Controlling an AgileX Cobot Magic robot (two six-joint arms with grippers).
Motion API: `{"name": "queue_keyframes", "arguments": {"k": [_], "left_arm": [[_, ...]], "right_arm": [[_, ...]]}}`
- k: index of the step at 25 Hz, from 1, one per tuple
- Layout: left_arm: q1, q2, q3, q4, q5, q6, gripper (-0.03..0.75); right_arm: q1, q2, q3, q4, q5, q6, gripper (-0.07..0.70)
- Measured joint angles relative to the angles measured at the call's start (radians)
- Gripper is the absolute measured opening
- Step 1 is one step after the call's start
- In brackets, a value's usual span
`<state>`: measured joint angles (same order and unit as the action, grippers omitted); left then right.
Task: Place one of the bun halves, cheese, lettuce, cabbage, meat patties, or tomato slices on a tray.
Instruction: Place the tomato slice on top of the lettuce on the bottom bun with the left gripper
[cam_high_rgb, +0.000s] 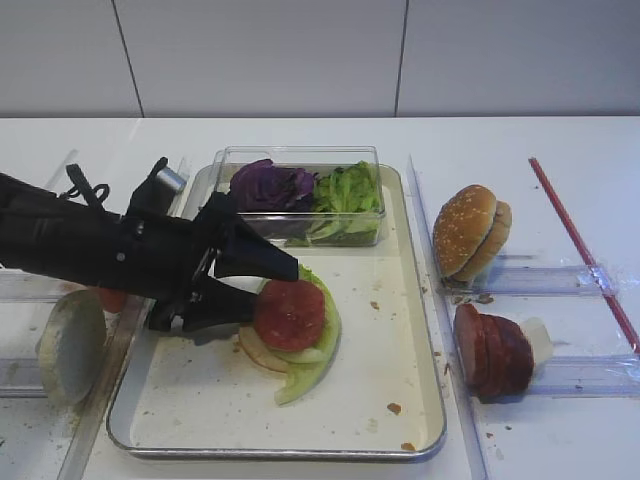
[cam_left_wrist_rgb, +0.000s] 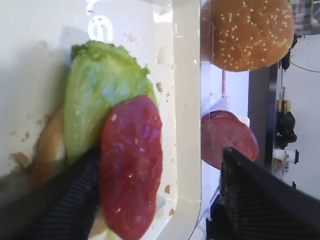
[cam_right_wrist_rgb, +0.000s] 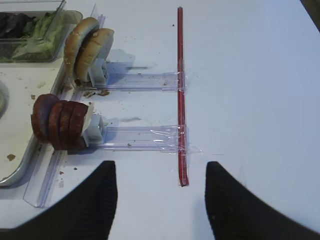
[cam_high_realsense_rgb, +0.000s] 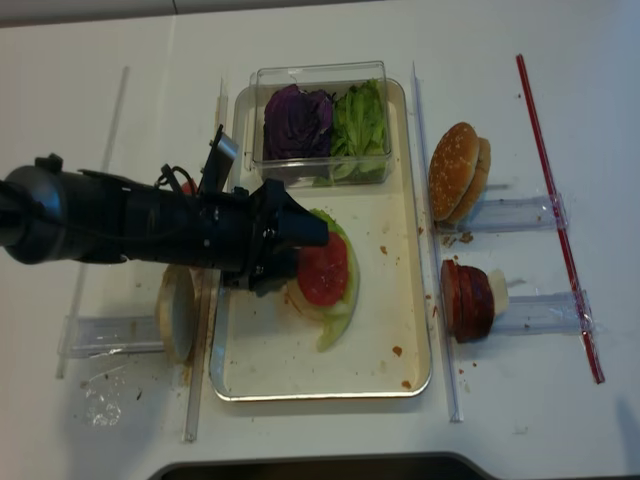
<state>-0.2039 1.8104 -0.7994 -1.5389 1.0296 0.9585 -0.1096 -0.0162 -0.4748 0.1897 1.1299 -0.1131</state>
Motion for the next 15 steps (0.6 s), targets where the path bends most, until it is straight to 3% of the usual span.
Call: {"name": "queue_keyframes", "arguments": {"k": [15], "left_arm": [[0.005,-0.037,-0.002,0.040,-0.029,-0.032,0.474]], "right_arm": [[0.000,0.000,0.000,0.000,0.000,0.000,0.405]]}}
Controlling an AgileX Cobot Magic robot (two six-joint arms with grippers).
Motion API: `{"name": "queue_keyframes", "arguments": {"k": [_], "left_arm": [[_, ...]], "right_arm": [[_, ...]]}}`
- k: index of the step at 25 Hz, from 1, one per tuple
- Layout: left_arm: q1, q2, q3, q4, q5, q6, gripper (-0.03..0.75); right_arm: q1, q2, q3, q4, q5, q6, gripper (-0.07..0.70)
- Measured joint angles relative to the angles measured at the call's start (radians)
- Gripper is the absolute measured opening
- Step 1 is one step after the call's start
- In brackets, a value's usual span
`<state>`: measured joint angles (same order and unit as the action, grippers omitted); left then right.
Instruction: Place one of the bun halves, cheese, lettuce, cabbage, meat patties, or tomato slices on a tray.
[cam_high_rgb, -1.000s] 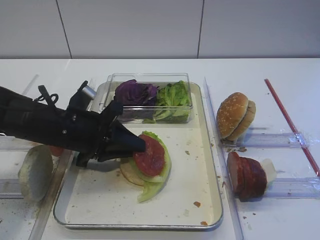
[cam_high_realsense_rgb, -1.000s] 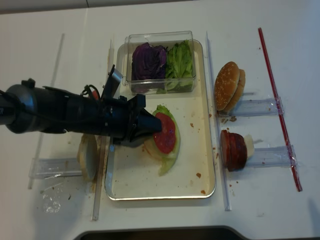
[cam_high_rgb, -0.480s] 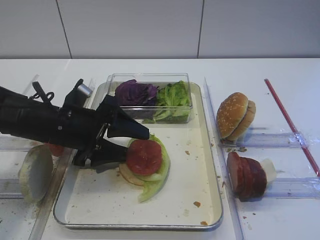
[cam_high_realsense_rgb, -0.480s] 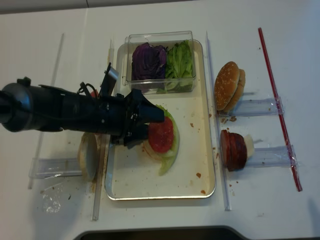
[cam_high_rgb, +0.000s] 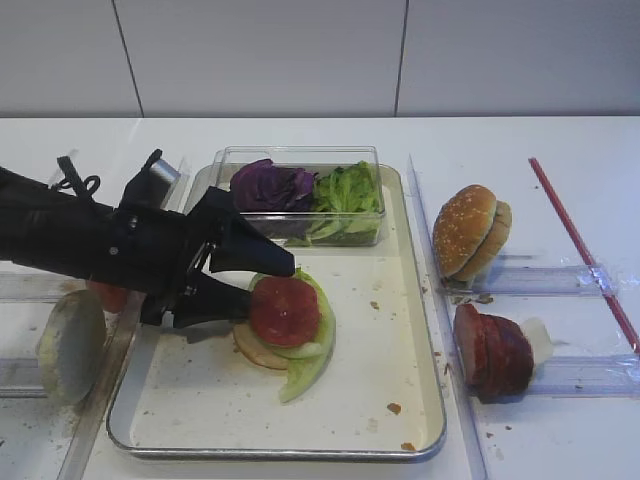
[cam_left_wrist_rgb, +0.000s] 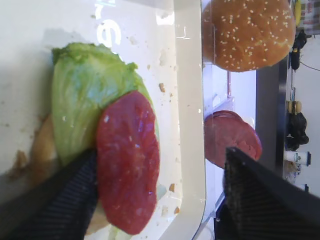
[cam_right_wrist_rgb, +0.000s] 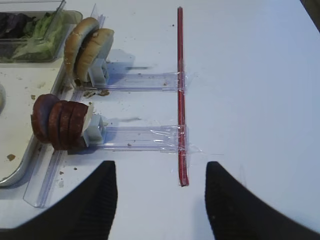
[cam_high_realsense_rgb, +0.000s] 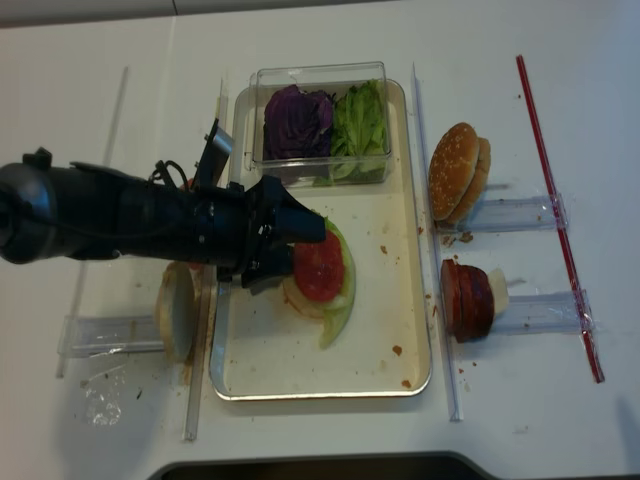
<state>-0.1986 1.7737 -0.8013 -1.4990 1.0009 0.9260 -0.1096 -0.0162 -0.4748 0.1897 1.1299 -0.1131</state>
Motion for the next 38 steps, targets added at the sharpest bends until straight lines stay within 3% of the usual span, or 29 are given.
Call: {"name": "queue_keyframes", "arguments": {"k": [13,26,32,38], "left_arm": [[0.000,-0.004,0.000,0.002,-0.013,0.000,0.473],[0.000,-0.119,0.000,0.106,-0.112,-0.012,0.473],[0.002,-0.121,-0.034,0.145,-0.093,-0.030,0.473],[0.002,-0.121,-0.148,0.266,-0.036,-0.140,0.473]], "right_arm": [[0.000,0.000,0.000,-0.002,0.000,0.000,0.405],[0.000,0.000,0.000,-0.002,0.000,-0.004,0.405],[0.000,0.000,0.000,-0.002,0.000,-0.004,0.405],[0.000,0.000,0.000,-0.002,0.000,-0.004,0.405]]}}
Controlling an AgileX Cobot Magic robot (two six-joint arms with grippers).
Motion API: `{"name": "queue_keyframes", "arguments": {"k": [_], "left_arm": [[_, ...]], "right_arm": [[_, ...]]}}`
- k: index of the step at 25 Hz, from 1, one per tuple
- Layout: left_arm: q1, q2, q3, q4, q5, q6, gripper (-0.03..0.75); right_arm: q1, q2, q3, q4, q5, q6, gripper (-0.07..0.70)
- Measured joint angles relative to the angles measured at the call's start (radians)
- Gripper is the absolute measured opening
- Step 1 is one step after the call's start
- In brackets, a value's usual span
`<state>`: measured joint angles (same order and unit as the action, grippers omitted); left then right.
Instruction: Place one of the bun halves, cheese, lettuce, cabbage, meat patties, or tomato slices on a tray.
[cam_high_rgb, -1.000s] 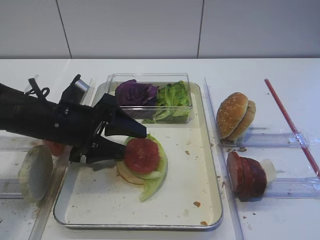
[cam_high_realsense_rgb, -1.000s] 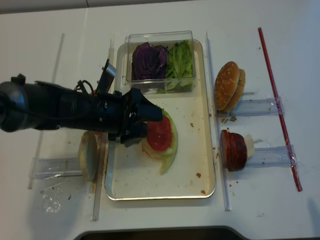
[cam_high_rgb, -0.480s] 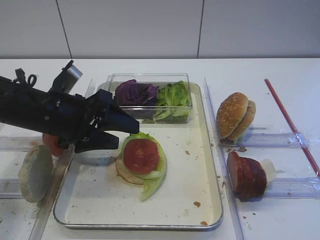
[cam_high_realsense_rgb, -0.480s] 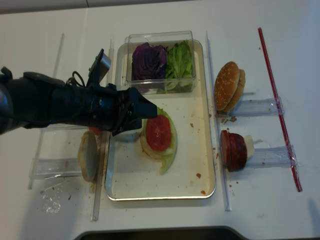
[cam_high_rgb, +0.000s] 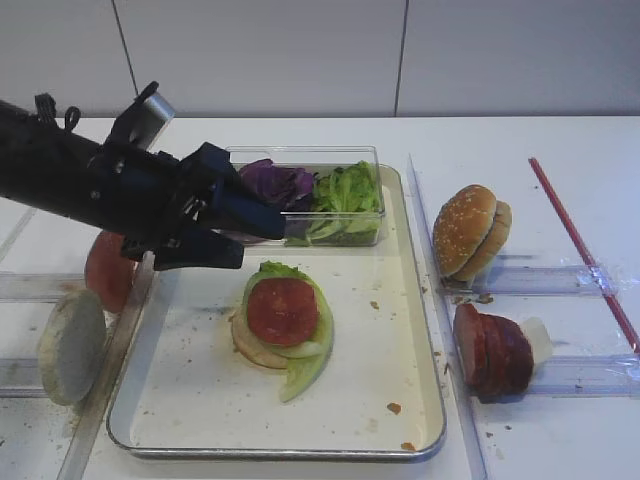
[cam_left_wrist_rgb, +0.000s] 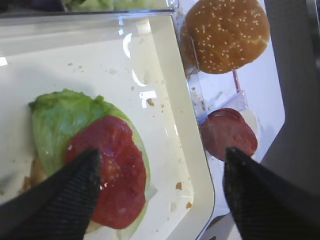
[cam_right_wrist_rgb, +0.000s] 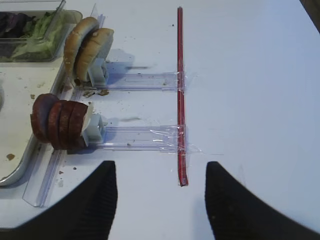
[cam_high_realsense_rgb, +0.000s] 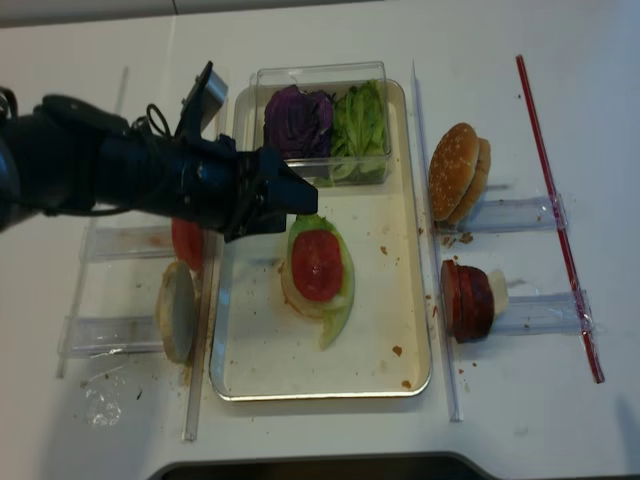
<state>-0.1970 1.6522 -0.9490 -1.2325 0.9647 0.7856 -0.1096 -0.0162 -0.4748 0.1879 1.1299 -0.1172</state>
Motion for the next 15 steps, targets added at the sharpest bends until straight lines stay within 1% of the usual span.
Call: {"name": "queue_keyframes", "arguments": {"k": [5,11,15], "left_arm": [[0.000,0.000,-0.114,0.197,0.043,-0.140,0.473],[0.000,0.000,-0.256,0.442,0.106,-0.307,0.473],[0.000,-0.020,-0.328,0.601,0.124,-0.413,0.473]], "right_arm": [[0.000,0.000,0.000,0.000,0.000,0.000,0.405],[0.000,0.000,0.000,0.000,0.000,0.000,0.405],[0.000,0.000,0.000,0.000,0.000,0.000,0.405]]}}
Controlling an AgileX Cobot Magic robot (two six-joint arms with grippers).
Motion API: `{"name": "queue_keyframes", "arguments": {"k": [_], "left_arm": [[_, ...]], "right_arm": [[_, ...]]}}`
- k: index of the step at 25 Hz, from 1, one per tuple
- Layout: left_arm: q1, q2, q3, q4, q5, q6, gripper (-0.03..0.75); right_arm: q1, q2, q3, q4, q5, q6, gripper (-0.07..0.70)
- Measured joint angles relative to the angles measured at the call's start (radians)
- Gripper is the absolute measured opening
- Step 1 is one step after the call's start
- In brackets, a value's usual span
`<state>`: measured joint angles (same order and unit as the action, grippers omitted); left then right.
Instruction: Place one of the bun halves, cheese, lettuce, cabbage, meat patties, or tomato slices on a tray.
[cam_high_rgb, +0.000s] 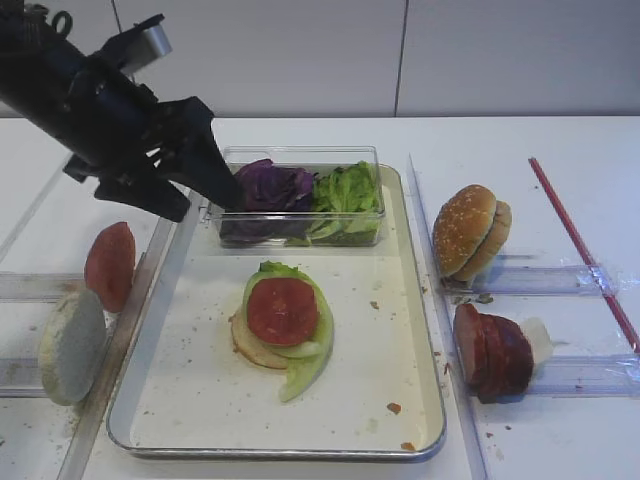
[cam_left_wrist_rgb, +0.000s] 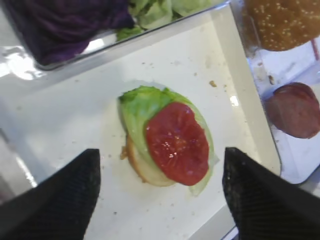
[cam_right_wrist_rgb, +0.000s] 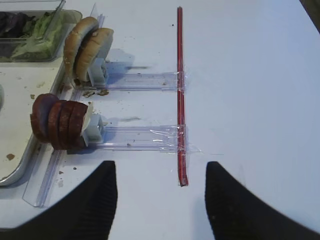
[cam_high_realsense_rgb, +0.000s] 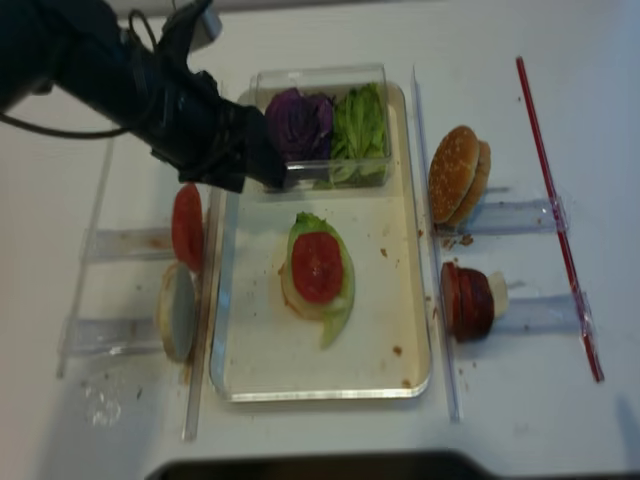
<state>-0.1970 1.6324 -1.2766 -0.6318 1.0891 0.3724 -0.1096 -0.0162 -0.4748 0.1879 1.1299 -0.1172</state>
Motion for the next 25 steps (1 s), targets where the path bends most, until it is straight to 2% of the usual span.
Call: {"name": "queue_keyframes", "arguments": {"k": [6,13,20,25], "left_arm": [[0.000,-0.056,-0.066,0.263,0.052,-0.153,0.472],[0.000,-0.118,-0.078,0.529,0.125,-0.295,0.472],[0.007,-0.142,-0.078,0.644,0.143,-0.324,0.472],[0.100,-0.163,-0.078,0.647,0.145,-0.330,0.472]], "right_arm": [[0.000,0.000,0.000,0.000,0.000,0.000,0.405],[0.000,0.000,0.000,0.000,0.000,0.002,0.405],[0.000,0.000,0.000,0.000,0.000,0.002,0.405],[0.000,0.000,0.000,0.000,0.000,0.002,0.405]]}}
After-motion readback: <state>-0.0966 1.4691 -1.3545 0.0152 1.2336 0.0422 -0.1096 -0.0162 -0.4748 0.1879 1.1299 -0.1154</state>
